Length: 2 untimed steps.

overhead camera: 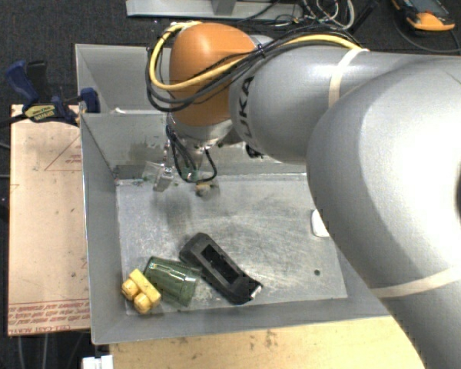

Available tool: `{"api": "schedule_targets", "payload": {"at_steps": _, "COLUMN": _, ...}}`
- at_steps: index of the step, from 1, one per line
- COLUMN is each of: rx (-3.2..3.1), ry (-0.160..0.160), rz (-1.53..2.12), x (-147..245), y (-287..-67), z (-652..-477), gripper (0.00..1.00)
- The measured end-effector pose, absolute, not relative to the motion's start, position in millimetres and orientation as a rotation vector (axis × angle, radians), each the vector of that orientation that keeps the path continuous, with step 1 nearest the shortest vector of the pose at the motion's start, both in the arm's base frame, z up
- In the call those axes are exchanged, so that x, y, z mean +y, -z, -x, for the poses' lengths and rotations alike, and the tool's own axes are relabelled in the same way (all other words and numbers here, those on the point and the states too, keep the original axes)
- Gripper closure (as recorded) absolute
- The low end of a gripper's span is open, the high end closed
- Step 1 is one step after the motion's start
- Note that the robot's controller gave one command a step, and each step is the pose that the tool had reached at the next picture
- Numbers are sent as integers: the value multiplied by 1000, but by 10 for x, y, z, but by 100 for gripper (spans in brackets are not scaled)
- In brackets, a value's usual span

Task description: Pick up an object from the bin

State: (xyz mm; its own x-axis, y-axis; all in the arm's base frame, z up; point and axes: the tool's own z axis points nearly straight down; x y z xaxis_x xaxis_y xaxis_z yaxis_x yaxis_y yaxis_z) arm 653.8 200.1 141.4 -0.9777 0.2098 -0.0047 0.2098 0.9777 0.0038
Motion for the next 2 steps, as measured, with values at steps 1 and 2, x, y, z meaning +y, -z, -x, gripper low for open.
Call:
{"api": "schedule_targets", "payload": {"at_steps": 1, "rx": 3125, "ry": -1, "rz": -331, "x": 1998, "y": -1524, "z": -6526, "gripper": 100}}
{"api": "schedule_targets", "payload": {"at_steps": 2, "rx": 3123, "ry": -3, "rz": -330, "x": 2000, "y": -1672, "z": -6532, "gripper": 100}}
